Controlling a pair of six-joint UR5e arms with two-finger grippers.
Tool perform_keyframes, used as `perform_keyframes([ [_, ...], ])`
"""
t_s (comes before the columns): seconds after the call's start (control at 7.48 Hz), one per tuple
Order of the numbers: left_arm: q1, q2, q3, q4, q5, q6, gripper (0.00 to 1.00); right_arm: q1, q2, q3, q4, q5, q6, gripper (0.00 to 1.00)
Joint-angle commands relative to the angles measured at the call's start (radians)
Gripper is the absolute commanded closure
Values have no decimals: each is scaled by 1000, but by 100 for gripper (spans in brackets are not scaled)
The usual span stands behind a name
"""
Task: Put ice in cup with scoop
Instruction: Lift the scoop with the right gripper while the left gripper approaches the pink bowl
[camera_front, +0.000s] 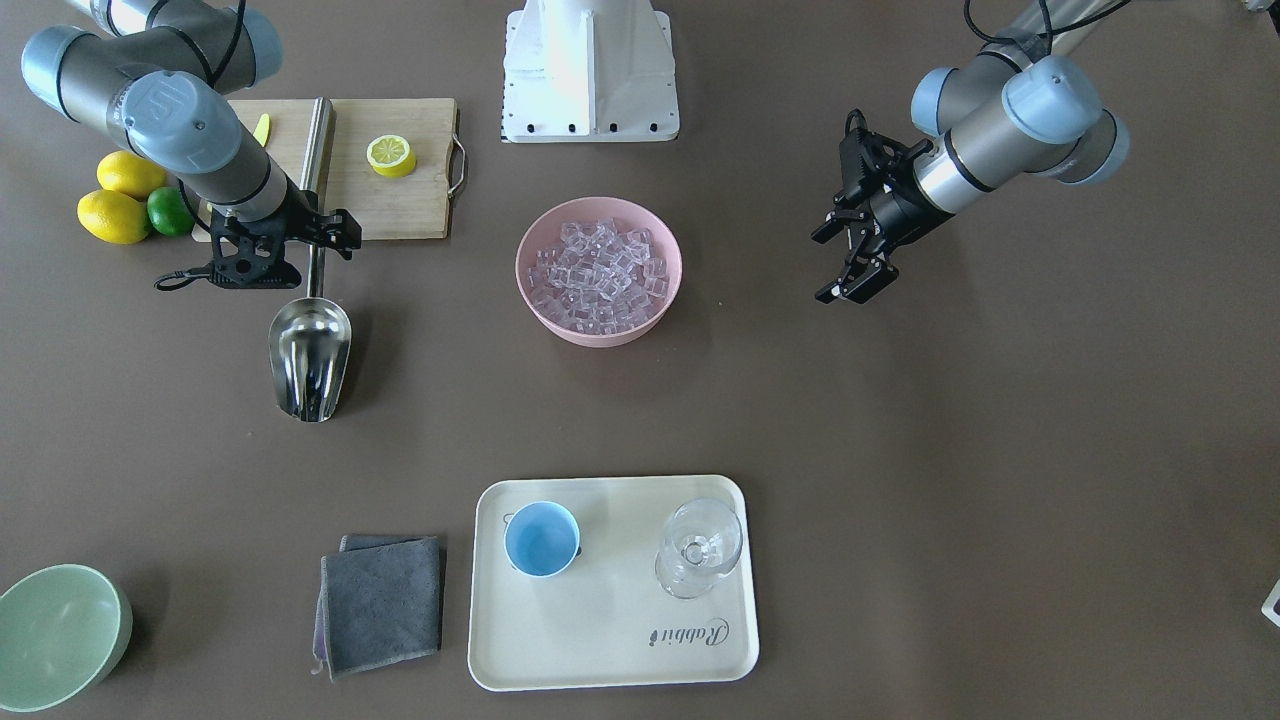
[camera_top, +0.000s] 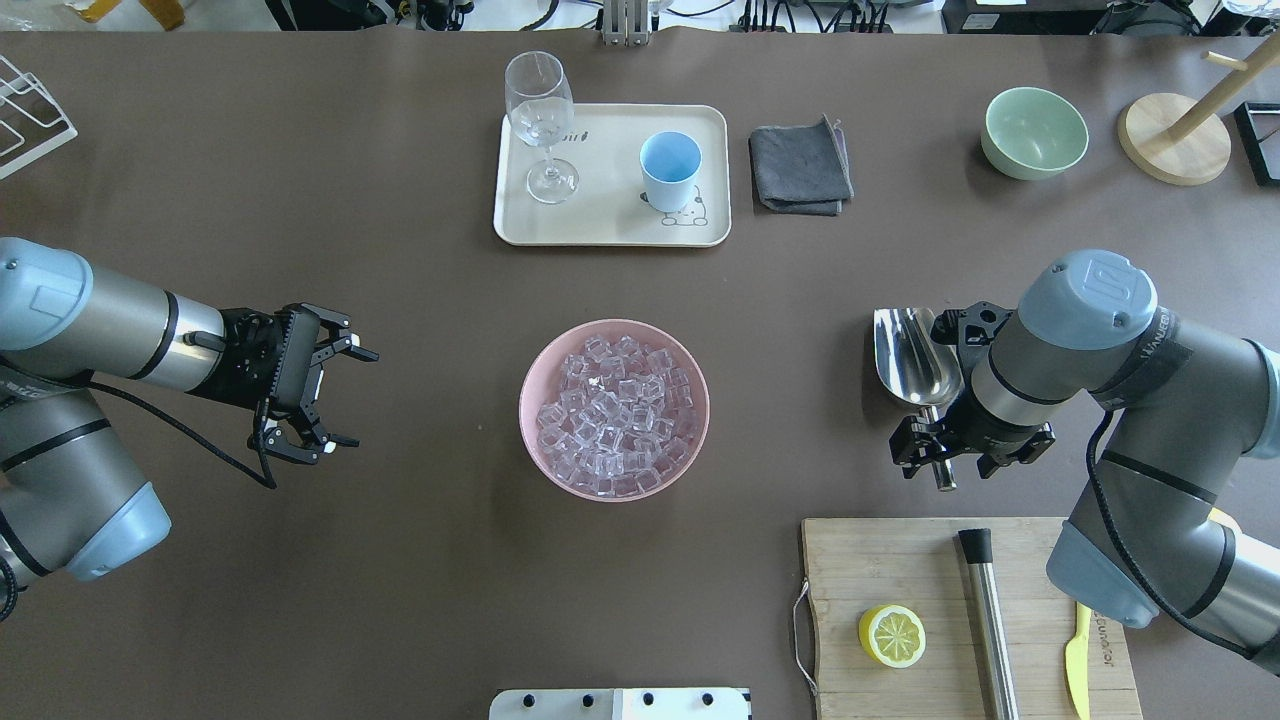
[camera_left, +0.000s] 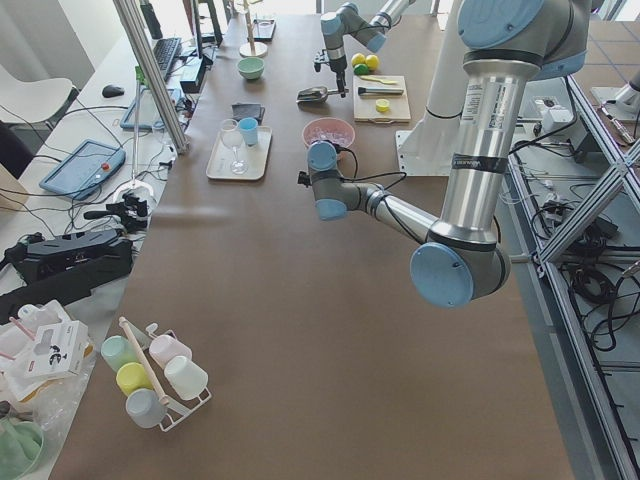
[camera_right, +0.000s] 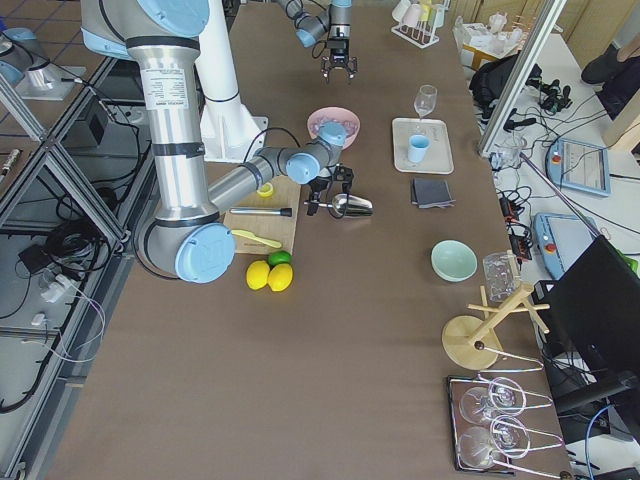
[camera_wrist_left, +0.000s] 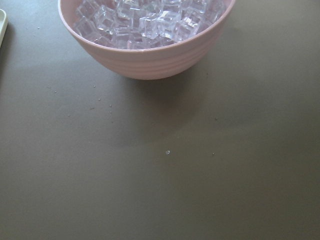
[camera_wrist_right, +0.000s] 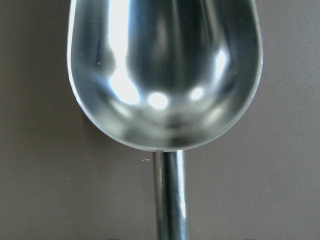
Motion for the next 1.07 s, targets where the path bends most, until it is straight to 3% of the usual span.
perform_keyframes([
  [0.0, 46, -18, 25, -51, 3, -2, 2, -1, 0, -2, 0, -1, 5, 34],
  [0.4, 69, -53, 110, -154, 4, -43, 2, -4, 0, -2, 0, -1, 7, 34],
  [0.53, 81, -57, 111, -166, 4, -150, 2, -4, 0, -2, 0, -1, 4, 51],
  [0.67, 90, -77, 139, -197, 32, -175, 2, -4, 0, -2, 0, -3, 2, 100],
  [0.94, 107, -106, 179, -229, 41, -180, 2, -4, -1, -2, 0, -5, 2, 100],
])
